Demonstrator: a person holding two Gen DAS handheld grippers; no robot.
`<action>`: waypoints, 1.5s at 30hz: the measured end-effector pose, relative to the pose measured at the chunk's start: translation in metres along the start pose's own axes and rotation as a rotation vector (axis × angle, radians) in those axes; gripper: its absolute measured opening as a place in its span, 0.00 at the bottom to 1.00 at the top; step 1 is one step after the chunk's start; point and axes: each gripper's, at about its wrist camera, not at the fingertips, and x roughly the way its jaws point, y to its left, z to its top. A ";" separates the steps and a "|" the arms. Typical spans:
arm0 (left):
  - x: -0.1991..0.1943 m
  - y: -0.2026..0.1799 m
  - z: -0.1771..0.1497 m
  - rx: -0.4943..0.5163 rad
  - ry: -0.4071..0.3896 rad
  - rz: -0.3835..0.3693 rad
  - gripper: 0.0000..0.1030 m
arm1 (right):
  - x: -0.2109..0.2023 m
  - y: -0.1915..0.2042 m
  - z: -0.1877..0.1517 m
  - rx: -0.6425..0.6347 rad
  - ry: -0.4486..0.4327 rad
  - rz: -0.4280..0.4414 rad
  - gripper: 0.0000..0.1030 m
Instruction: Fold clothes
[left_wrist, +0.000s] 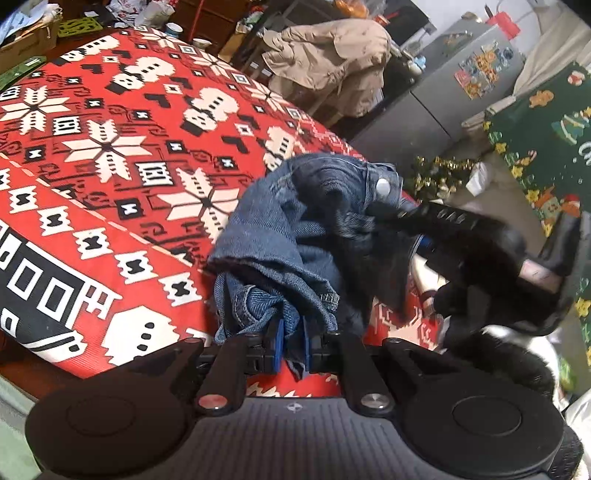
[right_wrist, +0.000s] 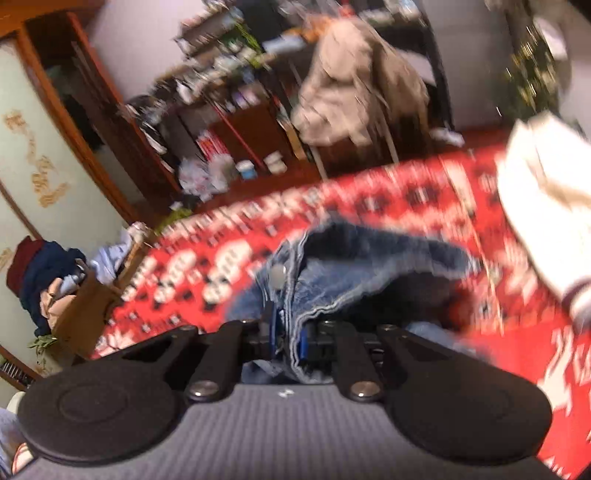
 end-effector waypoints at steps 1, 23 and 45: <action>0.001 0.000 0.000 0.003 0.002 0.001 0.10 | 0.006 -0.007 -0.008 0.012 0.014 -0.007 0.22; -0.005 0.018 0.036 -0.047 -0.054 -0.026 0.51 | -0.084 -0.091 -0.075 0.001 0.012 -0.031 0.54; 0.030 0.012 0.058 0.016 -0.092 0.042 0.12 | -0.032 -0.059 -0.080 -0.190 -0.013 -0.174 0.23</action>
